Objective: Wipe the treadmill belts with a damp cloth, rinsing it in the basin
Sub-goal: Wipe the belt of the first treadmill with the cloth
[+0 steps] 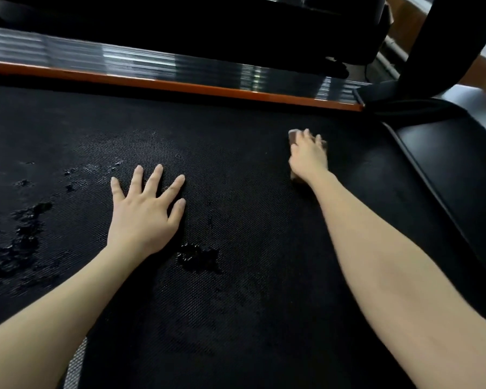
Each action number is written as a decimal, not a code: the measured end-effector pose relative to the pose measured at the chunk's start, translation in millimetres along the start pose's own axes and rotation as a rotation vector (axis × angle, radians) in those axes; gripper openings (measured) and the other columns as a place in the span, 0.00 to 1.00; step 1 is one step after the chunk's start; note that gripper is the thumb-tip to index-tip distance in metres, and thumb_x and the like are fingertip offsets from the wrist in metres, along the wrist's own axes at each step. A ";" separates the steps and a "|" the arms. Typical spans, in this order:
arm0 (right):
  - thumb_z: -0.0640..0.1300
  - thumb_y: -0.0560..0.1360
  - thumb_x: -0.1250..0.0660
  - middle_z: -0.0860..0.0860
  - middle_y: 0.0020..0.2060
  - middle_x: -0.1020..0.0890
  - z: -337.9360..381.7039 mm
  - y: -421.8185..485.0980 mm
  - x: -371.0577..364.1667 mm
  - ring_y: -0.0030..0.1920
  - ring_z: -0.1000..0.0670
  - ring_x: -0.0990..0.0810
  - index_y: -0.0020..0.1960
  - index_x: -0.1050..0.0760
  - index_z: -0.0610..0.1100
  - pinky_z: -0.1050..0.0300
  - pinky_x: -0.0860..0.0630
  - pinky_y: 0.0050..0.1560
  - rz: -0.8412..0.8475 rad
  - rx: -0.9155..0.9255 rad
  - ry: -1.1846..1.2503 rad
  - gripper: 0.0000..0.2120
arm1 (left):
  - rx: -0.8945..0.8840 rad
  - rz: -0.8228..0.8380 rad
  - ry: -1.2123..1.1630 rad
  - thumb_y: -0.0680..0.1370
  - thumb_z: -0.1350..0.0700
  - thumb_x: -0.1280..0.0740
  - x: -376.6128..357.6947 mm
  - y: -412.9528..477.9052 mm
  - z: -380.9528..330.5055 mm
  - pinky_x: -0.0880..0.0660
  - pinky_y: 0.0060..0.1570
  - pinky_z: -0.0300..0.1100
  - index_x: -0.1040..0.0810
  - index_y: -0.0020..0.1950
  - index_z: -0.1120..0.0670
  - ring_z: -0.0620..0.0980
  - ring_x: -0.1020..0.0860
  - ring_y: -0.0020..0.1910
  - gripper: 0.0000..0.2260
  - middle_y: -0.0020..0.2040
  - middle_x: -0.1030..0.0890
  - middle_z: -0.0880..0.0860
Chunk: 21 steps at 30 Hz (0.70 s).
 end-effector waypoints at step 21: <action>0.39 0.70 0.42 0.39 0.67 0.28 49.3 -267.5 -20.4 0.64 0.30 0.30 0.67 0.31 0.38 0.33 0.33 0.61 -0.055 0.525 0.058 0.24 | -0.015 -0.022 -0.001 0.80 0.41 0.51 4.0 -0.6 -1.4 0.58 0.71 0.64 0.44 0.76 0.40 0.59 0.52 0.77 0.23 0.78 0.46 0.53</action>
Point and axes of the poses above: each hand's wrist, its own y-axis towards the middle knuckle, its own x-axis out of the back of the hand, z = x × y, the point moved 3 cm from there along y, towards the middle knuckle
